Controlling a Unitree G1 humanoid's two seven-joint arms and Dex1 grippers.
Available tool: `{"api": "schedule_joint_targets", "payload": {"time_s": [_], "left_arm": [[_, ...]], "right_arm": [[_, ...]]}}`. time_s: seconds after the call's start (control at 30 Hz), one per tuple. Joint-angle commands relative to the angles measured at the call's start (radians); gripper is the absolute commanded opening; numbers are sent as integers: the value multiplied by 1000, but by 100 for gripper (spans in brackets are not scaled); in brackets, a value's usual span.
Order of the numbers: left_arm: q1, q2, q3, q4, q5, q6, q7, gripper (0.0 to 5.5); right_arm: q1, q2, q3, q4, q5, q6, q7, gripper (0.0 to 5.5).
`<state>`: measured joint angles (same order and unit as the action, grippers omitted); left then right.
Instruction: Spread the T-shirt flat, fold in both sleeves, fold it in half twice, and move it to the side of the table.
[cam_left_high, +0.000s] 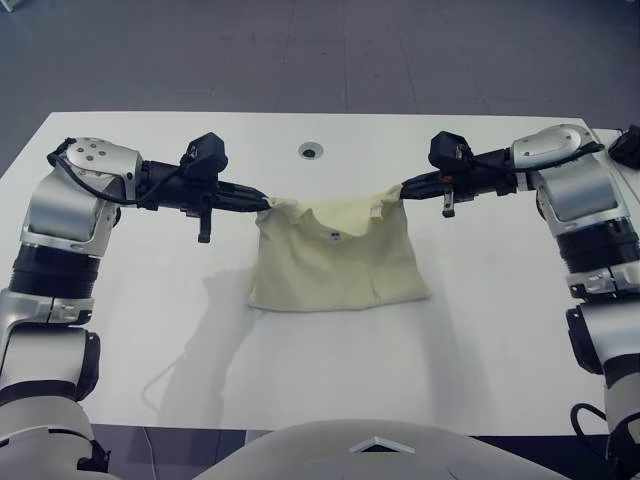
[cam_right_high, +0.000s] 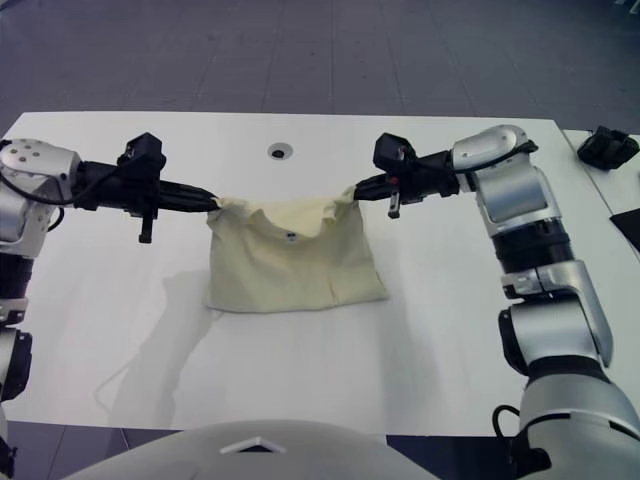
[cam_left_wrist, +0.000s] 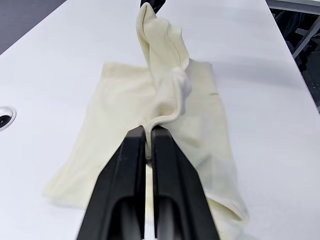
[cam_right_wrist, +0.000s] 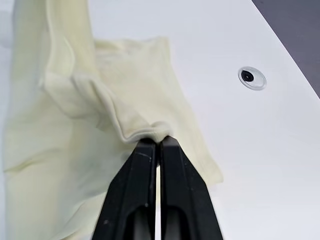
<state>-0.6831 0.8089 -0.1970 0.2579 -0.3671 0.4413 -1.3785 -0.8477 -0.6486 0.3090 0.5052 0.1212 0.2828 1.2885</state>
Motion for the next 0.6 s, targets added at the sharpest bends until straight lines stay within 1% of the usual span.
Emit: {"api": "schedule_joint_targets", "payload": {"time_s": [0.03, 0.13, 0.23, 0.43, 0.6], "left_arm": [[-79, -75, -26, 180, 87, -67, 36, 0], [-132, -131, -35, 318, 148, -113, 82, 0], [-163, -178, -34, 405, 188, -149, 106, 0], [-198, -233, -36, 521, 249, -199, 137, 0], [-221, -265, -31, 615, 303, -231, 178, 0]], "right_arm": [[-84, 99, -4, 249, -62, -96, -67, 4], [-120, 153, -13, 433, -105, -168, -131, 4], [-141, 190, -25, 547, -132, -221, -171, 4], [-156, 221, -54, 664, -174, -279, -261, 4], [-163, 227, -72, 696, -199, -298, -281, 4]]}}
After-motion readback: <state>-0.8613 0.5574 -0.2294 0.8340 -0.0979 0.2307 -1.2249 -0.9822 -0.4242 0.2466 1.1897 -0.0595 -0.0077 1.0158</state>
